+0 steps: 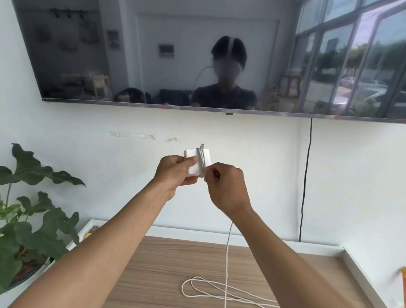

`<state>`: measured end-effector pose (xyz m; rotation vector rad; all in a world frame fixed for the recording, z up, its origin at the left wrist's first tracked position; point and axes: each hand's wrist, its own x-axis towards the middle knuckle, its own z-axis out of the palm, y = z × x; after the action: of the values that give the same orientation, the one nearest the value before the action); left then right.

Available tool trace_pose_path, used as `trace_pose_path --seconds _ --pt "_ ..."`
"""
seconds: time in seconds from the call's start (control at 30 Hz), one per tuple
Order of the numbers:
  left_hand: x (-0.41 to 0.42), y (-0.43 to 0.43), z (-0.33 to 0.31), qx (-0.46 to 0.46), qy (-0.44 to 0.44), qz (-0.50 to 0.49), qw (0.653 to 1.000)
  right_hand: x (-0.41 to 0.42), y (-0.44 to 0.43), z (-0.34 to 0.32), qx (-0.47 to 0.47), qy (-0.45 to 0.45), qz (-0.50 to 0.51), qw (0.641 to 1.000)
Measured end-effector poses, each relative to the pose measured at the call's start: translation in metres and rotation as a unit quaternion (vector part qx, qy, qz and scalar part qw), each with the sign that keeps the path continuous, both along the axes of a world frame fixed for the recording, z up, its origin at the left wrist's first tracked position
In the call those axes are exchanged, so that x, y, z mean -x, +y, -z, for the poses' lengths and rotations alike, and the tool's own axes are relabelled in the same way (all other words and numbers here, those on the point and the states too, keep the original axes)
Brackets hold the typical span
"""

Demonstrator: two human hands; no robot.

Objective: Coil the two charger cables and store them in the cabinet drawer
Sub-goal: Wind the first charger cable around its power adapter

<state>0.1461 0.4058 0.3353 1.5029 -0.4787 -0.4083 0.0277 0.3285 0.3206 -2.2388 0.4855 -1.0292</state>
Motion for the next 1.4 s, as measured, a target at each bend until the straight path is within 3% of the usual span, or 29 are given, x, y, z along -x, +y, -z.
trace_pose_path --seconds 0.33,0.77,1.2,1.4 --pt "0.002 -0.009 0.001 0.053 0.065 0.028 0.996 -0.001 0.001 0.022 -0.088 -0.031 0.014 0.996" --pt "0.002 0.001 -0.005 0.103 0.075 0.071 0.989 -0.006 0.001 0.055 -0.219 -0.067 -0.005 0.973" --pt "0.002 0.021 -0.011 0.102 0.031 0.213 0.971 0.000 -0.017 0.040 -0.334 -0.046 -0.221 0.915" --pt "0.005 0.027 -0.008 0.056 0.033 0.248 0.967 0.006 -0.028 0.048 -0.300 0.005 -0.224 0.927"
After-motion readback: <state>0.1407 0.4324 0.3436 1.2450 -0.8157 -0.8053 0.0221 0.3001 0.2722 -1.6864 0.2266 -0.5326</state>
